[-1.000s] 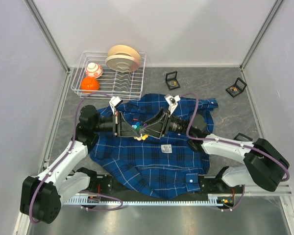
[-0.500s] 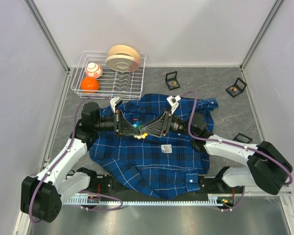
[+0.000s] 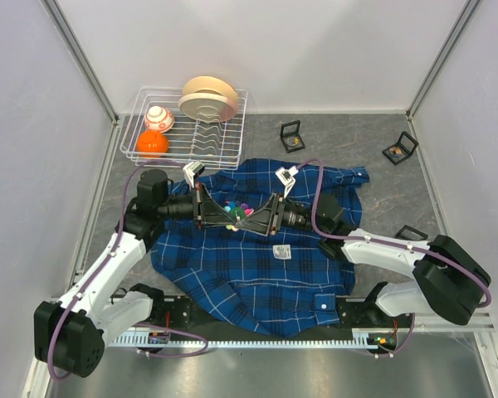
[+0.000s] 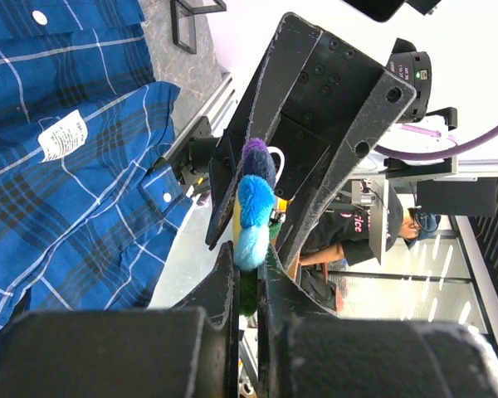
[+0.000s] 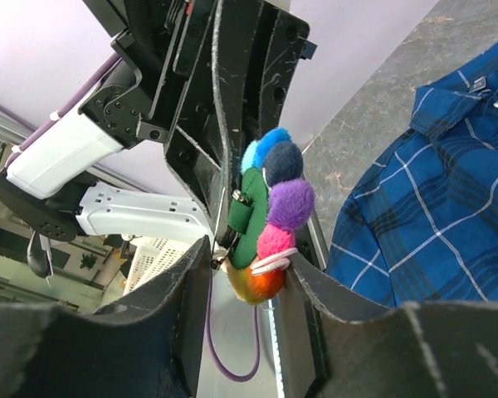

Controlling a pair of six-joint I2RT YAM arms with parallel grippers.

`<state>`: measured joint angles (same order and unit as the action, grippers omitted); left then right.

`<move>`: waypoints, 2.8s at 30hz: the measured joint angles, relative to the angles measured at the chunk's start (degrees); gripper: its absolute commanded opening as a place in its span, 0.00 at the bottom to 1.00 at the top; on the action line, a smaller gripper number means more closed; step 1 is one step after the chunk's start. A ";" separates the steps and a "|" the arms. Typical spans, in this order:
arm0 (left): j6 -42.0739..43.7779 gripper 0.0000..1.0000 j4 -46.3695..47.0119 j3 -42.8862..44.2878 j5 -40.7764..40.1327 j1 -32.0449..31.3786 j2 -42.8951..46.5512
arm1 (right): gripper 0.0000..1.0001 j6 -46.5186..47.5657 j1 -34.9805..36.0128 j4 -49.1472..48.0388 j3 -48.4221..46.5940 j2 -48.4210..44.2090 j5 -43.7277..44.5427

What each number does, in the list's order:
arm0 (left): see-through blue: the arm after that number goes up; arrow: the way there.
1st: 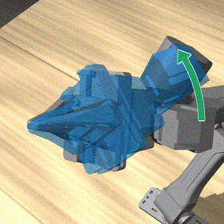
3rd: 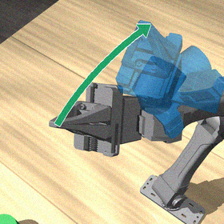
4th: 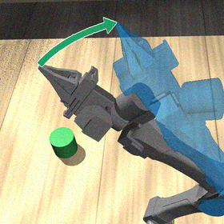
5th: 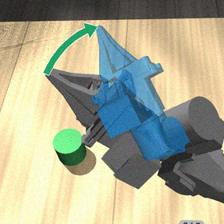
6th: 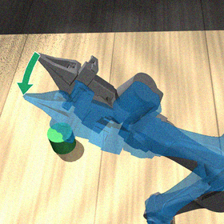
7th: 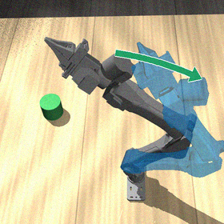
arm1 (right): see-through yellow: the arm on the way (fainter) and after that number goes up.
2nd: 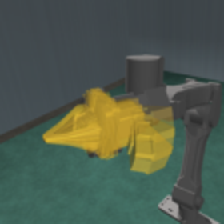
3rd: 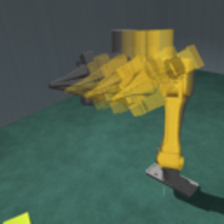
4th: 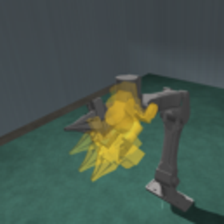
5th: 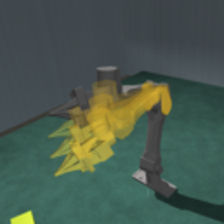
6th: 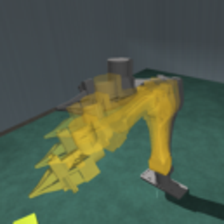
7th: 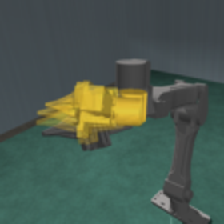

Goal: Remove the brooch from the garment
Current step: Pass from the left arm to the right

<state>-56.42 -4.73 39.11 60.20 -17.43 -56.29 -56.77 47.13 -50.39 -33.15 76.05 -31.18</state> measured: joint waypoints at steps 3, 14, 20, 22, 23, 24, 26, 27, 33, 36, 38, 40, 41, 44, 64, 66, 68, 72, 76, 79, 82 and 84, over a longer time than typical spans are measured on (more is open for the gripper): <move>1.07 0.02 -0.33 0.00 -0.02 0.00 0.39 | 0.39 -0.48 0.00 -0.35 0.00 0.68 0.24; 5.95 0.02 -1.22 0.02 0.15 0.50 1.99 | 0.24 -4.00 0.02 -4.17 0.13 2.80 -0.04; 10.03 0.02 -2.69 0.74 0.17 0.48 3.37 | 0.15 -6.23 0.02 -6.32 0.13 3.76 -0.72; 11.96 0.02 -3.91 1.20 0.11 0.50 3.67 | 0.17 -7.10 0.02 -7.28 0.11 4.48 -1.31; 12.98 0.02 -4.74 1.46 0.07 0.50 3.72 | 0.21 -7.58 0.02 -8.04 0.09 5.05 -1.68; 14.08 0.02 -5.79 1.81 0.07 0.57 3.72 | 0.22 -8.07 0.00 -8.92 0.04 5.64 -2.21; 16.04 0.02 -7.72 2.49 0.02 0.66 3.69 | 0.22 -8.76 0.00 -10.19 -0.11 6.67 -3.08; 16.74 0.02 -8.33 2.69 0.02 0.66 3.69 | 0.22 -8.92 0.00 -10.38 -0.20 6.91 -3.45; 19.89 0.02 -11.47 4.33 0.11 0.68 3.54 | 0.29 -8.17 -0.11 -9.38 -1.31 7.17 -5.22; 20.72 0.02 -12.41 4.59 0.13 0.87 3.15 | 0.35 -6.45 -0.22 -7.50 -2.10 7.13 -6.01; 20.87 0.02 -12.94 4.59 0.22 0.85 2.78 | 0.37 -5.31 -0.20 -6.58 -2.25 7.04 -6.21; 20.87 0.02 -13.00 4.59 0.39 0.81 2.38 | 0.39 -4.17 -0.09 -5.62 -2.27 6.78 -6.12; 20.87 0.02 -12.98 4.59 0.46 0.72 2.27 | 0.39 -3.76 -0.09 -5.44 -2.27 6.71 -6.10; 20.81 0.02 -12.66 4.59 0.79 0.57 2.27 | 0.33 -3.37 0.02 -5.66 -2.27 6.71 -6.12; 20.83 0.02 -12.39 4.59 0.98 0.94 2.84 | 0.11 -6.38 0.02 -6.10 -2.73 7.30 -6.21; 20.83 0.02 -12.35 4.59 0.96 0.96 3.10 | 0.03 -6.97 0.02 -6.21 -2.73 7.30 -5.95; 20.83 0.02 -12.31 4.59 0.94 0.98 3.39 | 0.00 -7.74 0.02 -6.82 -2.47 7.30 -5.46; 20.83 0.02 -12.26 4.59 0.85 0.96 3.67 | 0.00 -9.70 0.31 -9.25 -1.25 7.50 -3.98; 20.85 0.02 -12.09 4.59 0.74 0.72 3.74 | 0.00 -13.00 0.42 -14.99 0.90 8.72 -2.58; 20.83 0.02 -11.72 4.59 0.33 0.42 3.76 | 0.00 -16.26 0.55 -20.72 2.73 10.29 -1.05; 20.87 0.02 -11.82 4.57 -0.42 0.22 3.74 | 0.00 -20.83 0.76 -26.23 4.44 12.81 0.63; 20.87 0.02 -12.02 4.57 -1.03 0.24 3.74 | 0.00 -23.98 0.79 -29.14 4.83 14.91 1.62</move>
<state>-35.55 -16.75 43.68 59.18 -17.19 -52.56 -80.75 47.92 -79.53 -28.32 90.96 -29.56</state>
